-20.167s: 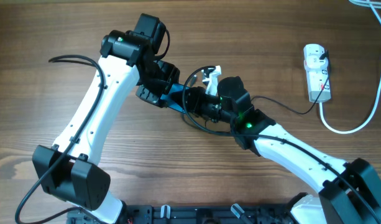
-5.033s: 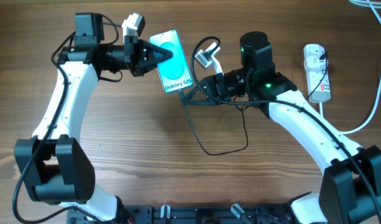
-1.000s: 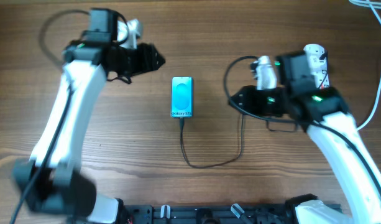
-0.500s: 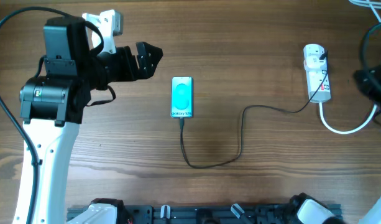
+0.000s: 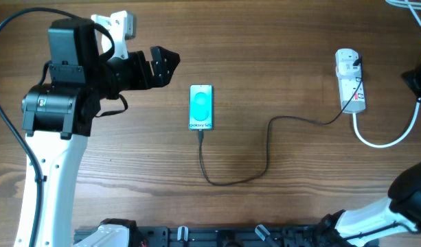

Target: Plug charger to phone and switch on socket

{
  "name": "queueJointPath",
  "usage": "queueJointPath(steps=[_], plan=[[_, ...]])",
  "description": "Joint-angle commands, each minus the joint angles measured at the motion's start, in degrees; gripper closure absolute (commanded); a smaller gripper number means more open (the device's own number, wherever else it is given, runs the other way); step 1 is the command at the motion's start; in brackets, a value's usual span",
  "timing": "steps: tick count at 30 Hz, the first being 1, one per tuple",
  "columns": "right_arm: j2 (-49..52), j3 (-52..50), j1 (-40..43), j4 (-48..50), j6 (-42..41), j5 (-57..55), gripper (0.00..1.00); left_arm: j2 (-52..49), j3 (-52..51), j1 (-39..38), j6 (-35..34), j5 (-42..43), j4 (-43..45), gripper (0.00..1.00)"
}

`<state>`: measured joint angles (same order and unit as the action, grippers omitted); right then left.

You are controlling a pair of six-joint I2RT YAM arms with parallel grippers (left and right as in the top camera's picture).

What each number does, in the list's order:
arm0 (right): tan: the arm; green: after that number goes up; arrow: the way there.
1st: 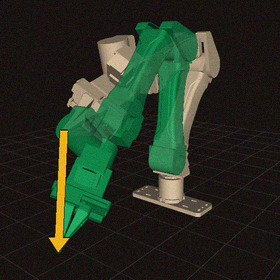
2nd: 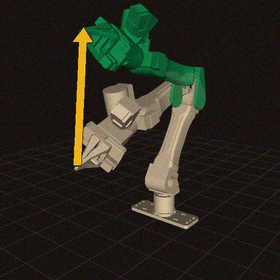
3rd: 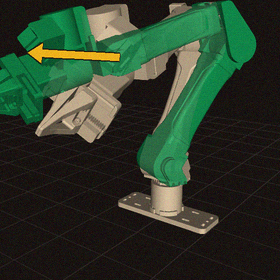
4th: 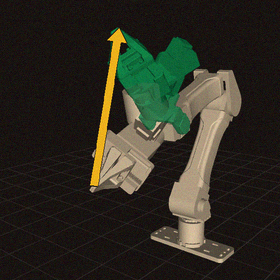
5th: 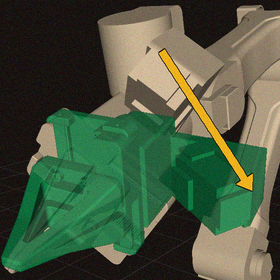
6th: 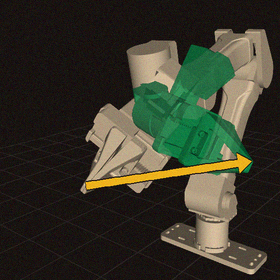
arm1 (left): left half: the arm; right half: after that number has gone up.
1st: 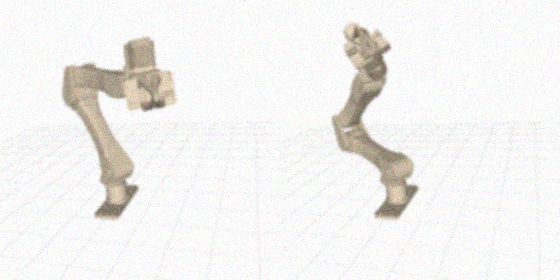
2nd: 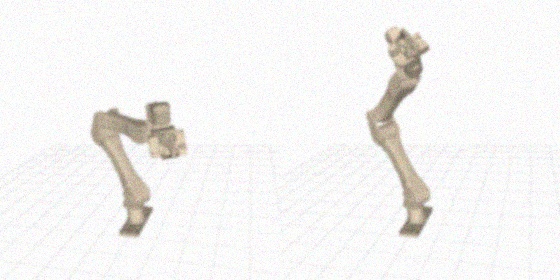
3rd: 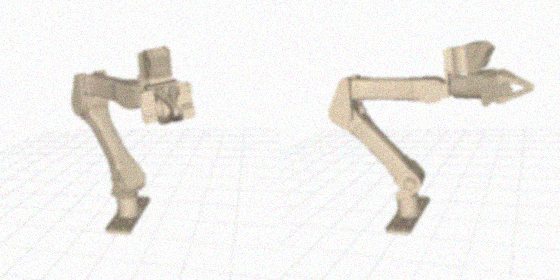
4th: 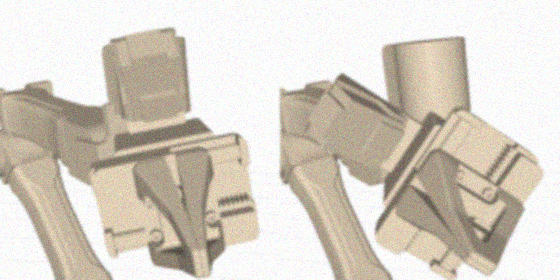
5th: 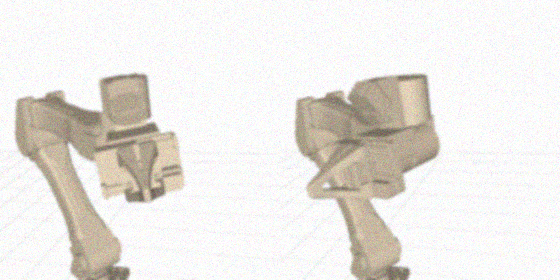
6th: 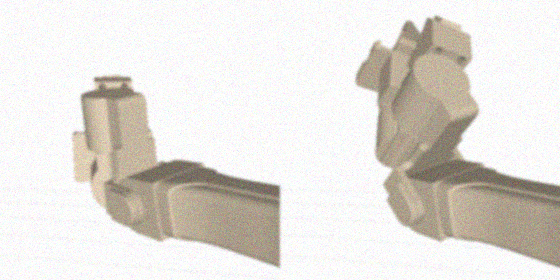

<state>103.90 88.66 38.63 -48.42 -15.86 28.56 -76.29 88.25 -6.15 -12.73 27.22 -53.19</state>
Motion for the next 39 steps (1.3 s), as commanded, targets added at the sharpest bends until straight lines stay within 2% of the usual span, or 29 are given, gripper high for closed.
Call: queueJointPath(steps=[1, 7, 17, 30, 39], plan=[[5.9, 0.9, 0.0, 1.6, -0.6, 1.5, 0.96, -0.2, 0.0, 0.2, 0.3, -0.3, 0.1, 0.0], [14.9, 0.9, -0.3, 7.7, -0.7, 7.5, 0.96, -0.2, 0.0, 0.2, 0.3, -0.3, 0.1, 0.0], [20.0, 0.9, -2.6, 10.7, -0.7, 7.5, 0.96, -0.2, 0.0, 0.2, 0.3, -0.3, 0.1, 0.0], [21.5, 0.9, -8.0, 13.0, -0.8, 2.9, 0.96, -0.2, 0.0, 0.2, 0.3, -0.3, 0.1, 0.0], [21.6, 0.9, -8.6, 13.7, -0.9, 1.2, 0.96, -0.2, 0.0, 0.2, 0.3, -0.3, 0.1, 0.0]])
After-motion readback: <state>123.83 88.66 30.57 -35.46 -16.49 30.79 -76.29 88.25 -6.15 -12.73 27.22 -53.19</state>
